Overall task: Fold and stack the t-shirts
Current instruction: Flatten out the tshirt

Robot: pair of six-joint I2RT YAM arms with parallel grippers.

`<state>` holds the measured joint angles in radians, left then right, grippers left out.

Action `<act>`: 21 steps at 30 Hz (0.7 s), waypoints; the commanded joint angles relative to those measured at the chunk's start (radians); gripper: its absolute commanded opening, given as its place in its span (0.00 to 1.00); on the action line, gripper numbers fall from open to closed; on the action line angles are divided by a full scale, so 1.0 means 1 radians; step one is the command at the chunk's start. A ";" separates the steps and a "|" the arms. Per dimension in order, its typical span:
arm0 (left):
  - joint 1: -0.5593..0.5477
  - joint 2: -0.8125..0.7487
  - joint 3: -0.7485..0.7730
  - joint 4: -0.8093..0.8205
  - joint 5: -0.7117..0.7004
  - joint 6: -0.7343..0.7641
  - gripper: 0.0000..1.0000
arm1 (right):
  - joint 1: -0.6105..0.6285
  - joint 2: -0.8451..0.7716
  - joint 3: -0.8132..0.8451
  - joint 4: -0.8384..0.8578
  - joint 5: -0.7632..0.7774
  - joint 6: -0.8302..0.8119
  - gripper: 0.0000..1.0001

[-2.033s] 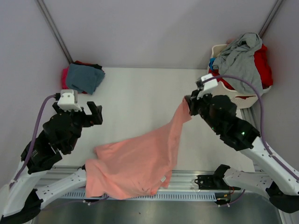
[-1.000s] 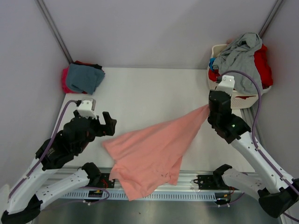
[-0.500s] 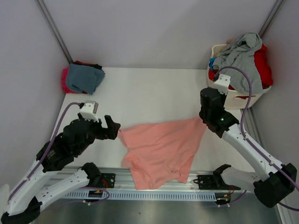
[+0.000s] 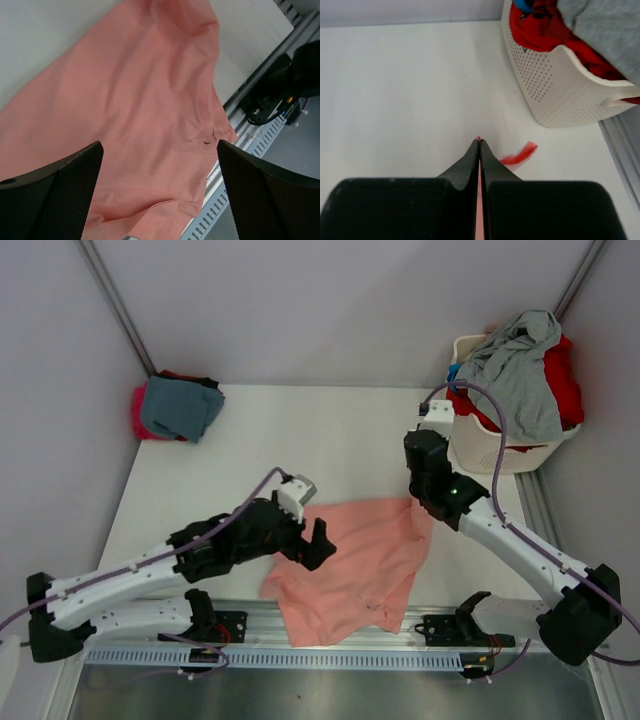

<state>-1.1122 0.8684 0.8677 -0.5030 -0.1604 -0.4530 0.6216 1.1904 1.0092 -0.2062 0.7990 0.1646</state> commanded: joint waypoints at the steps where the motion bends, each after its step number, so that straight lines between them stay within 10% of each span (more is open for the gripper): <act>1: -0.078 0.119 0.017 0.158 0.084 0.040 0.99 | 0.018 0.028 0.051 0.033 -0.015 0.004 0.00; 21: -0.351 0.822 0.401 0.020 0.071 0.115 0.99 | 0.032 -0.058 -0.061 -0.012 -0.011 0.013 0.00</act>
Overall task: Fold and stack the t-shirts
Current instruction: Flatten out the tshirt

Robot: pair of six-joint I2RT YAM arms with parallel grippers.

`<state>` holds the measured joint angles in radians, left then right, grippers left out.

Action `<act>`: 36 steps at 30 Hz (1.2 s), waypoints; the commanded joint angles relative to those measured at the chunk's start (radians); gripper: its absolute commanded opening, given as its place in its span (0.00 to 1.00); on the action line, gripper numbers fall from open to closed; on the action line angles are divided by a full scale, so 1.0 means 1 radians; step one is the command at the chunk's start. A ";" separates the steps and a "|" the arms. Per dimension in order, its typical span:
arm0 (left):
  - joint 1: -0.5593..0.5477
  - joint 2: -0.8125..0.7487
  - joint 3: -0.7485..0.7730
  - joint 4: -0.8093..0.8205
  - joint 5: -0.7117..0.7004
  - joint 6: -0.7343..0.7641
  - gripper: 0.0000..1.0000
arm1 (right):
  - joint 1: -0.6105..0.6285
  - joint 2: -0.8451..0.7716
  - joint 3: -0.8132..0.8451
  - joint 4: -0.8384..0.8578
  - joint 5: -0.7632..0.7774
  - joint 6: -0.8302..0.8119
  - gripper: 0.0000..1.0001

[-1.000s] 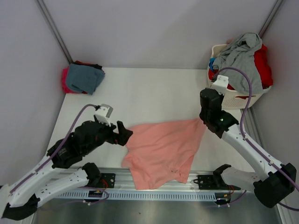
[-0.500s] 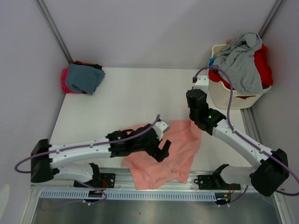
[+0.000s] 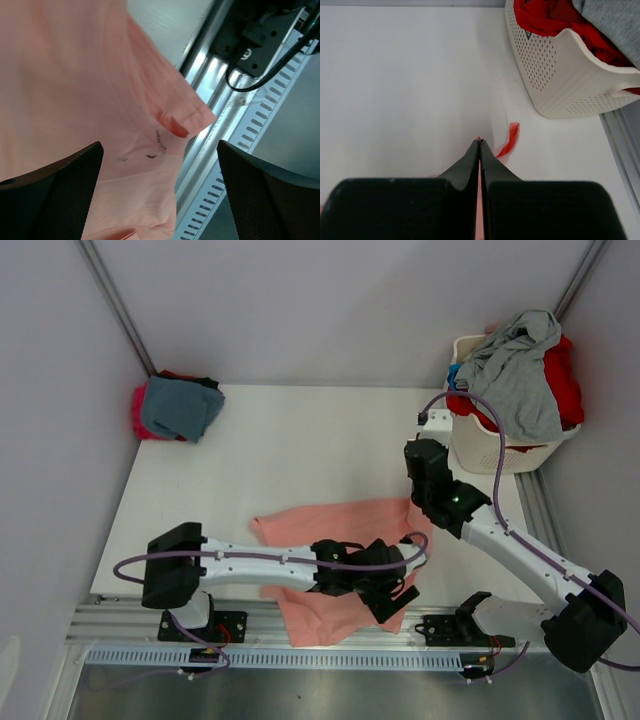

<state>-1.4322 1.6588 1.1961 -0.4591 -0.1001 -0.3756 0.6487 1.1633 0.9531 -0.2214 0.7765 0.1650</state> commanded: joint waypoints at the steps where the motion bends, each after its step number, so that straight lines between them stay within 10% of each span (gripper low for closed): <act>1: -0.037 0.041 0.086 -0.029 0.017 0.041 0.99 | 0.005 -0.034 -0.007 0.004 0.013 0.011 0.00; 18: -0.085 0.298 0.186 -0.262 -0.177 -0.048 0.99 | 0.005 -0.116 -0.048 -0.032 0.029 0.013 0.00; 23: -0.085 0.328 0.206 -0.279 -0.207 -0.063 0.57 | 0.005 -0.137 -0.051 -0.049 0.030 0.019 0.00; 24: -0.085 0.323 0.207 -0.280 -0.210 -0.065 0.23 | 0.005 -0.139 -0.050 -0.050 0.030 0.019 0.00; 26: -0.085 0.303 0.214 -0.300 -0.243 -0.083 0.01 | 0.005 -0.142 -0.050 -0.050 0.032 0.018 0.00; 36: -0.083 0.124 0.217 -0.384 -0.309 -0.040 0.01 | 0.005 -0.120 -0.057 -0.033 0.036 -0.004 0.00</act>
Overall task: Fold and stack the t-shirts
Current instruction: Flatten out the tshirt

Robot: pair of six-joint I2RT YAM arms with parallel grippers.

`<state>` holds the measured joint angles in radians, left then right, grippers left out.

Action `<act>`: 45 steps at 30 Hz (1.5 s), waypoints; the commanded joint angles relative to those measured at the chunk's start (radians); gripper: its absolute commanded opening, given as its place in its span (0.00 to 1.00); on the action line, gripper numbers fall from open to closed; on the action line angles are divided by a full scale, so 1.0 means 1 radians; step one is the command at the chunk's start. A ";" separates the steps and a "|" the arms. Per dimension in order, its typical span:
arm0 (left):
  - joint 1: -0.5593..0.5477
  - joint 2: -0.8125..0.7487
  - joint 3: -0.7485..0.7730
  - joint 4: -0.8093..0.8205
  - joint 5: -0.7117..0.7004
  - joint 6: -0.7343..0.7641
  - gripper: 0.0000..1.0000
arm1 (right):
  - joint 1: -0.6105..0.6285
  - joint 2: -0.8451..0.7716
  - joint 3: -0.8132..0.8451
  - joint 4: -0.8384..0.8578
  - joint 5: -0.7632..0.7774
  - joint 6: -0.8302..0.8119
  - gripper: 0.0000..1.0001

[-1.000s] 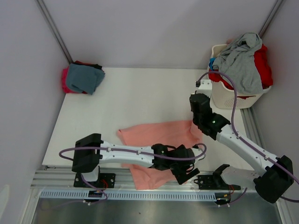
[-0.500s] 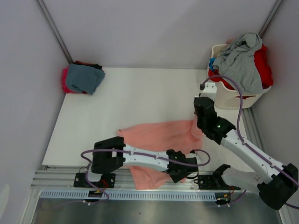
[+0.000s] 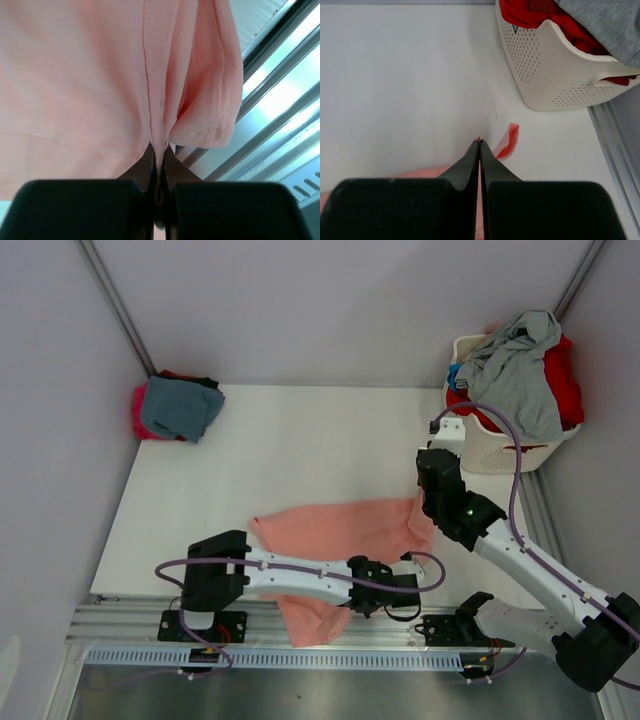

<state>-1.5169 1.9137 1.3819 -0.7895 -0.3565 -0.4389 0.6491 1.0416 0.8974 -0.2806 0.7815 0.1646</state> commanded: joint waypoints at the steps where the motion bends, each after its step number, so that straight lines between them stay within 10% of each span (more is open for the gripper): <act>1: 0.001 -0.155 0.028 -0.060 -0.058 0.034 0.01 | 0.003 0.005 -0.002 0.027 0.035 -0.008 0.00; 18: 0.325 -0.821 -0.041 -0.283 -0.216 0.078 0.01 | -0.011 0.031 0.057 -0.061 0.084 -0.013 0.00; 30: 0.485 -0.897 -0.061 -0.318 -0.291 0.060 0.01 | -0.012 0.051 0.078 -0.071 0.128 -0.027 0.00; 45: 0.486 -1.076 -0.078 -0.169 0.428 0.273 0.01 | -0.028 0.049 0.089 -0.058 0.124 -0.022 0.00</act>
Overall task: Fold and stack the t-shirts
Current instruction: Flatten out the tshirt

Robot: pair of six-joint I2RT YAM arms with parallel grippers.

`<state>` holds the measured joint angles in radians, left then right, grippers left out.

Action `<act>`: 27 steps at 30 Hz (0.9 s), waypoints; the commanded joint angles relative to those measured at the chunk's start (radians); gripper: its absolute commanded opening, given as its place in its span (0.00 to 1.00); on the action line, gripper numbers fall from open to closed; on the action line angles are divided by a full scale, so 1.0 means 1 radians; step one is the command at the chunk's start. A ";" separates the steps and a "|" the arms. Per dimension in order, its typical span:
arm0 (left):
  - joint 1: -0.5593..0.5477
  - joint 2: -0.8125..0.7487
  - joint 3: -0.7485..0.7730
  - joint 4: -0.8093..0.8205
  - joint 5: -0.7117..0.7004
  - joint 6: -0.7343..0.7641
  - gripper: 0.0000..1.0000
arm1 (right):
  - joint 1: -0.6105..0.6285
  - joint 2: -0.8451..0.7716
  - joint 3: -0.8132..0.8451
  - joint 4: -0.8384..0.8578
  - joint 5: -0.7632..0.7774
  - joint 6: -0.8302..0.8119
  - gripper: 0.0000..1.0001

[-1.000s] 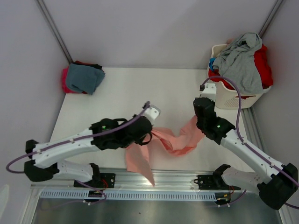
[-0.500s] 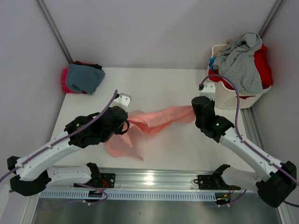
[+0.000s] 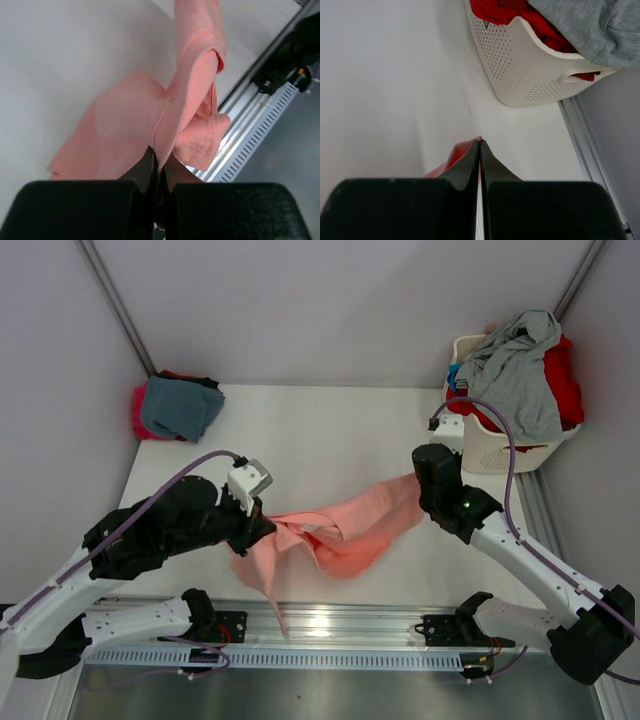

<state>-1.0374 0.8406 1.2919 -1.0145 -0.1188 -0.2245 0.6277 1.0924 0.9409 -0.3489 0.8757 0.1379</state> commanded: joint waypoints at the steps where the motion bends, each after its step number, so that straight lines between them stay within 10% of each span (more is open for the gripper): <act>1: 0.005 -0.002 0.010 0.053 0.218 0.062 0.01 | -0.006 -0.002 0.045 0.008 0.028 0.005 0.00; 12: 0.005 0.000 -0.057 0.093 0.400 0.083 0.01 | -0.008 0.009 0.056 0.004 0.025 0.023 0.00; 22: 0.043 0.080 -0.132 0.111 -0.306 -0.067 0.01 | 0.003 0.037 0.072 0.007 0.008 0.040 0.00; 27: 0.109 0.238 -0.238 0.337 -0.216 -0.113 0.04 | 0.023 0.058 0.073 0.005 0.000 0.060 0.00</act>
<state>-0.9596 0.9958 1.1164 -0.8577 -0.3225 -0.2844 0.6342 1.1385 0.9714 -0.3546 0.8722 0.1654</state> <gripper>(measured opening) 0.027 0.006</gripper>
